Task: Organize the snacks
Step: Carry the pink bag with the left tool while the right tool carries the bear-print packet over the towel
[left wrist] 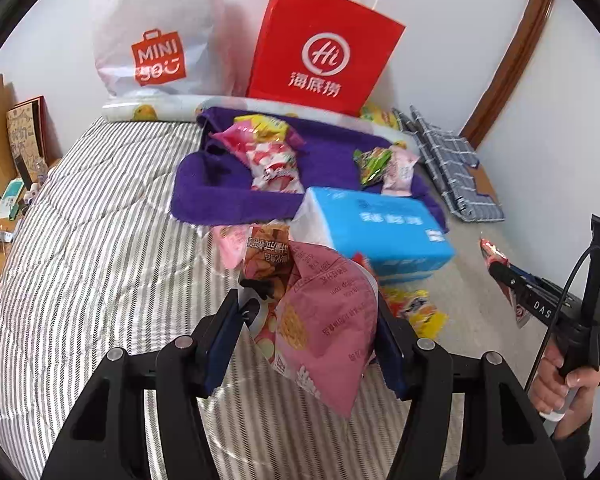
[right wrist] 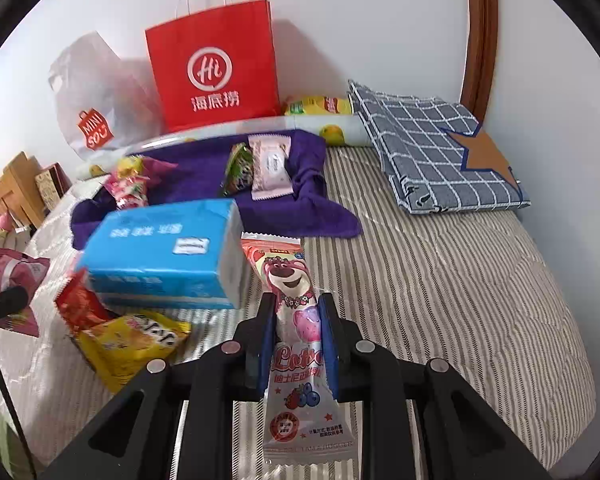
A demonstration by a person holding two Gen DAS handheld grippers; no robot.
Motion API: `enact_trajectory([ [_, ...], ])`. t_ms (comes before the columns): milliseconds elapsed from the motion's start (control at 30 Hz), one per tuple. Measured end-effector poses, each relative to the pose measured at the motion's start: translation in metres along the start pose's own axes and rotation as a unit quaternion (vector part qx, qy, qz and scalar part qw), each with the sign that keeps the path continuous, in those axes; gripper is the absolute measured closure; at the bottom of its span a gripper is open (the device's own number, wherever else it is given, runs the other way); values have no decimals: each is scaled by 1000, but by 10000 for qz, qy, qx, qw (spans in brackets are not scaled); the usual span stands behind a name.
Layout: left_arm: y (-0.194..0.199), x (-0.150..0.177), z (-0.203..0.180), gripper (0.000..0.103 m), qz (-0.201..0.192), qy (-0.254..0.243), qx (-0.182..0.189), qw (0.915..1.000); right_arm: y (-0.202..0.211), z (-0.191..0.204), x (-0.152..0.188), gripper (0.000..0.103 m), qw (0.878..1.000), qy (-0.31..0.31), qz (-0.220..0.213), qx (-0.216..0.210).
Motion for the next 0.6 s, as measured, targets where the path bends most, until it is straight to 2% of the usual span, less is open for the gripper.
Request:
enact_trajectory([
  [200, 9, -4, -25, 42, -42, -36, 200, 9998, 19, 9, -15, 82, 9998, 76, -188, -55],
  [600, 5, -26, -64, 42, -99, -174, 338, 9992, 34, 24, -55, 82, 9983, 244, -442, -274],
])
Point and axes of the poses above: each gripper's, at about its wrist camera, not at the fingertips, and y roughly against the way its jaws point, z to its left, x to its underside, the point moved 6 cm from there along -y, roughly the way its jaws point, and after that the axes turned 14 degrees about y, right-handed, at the moved point
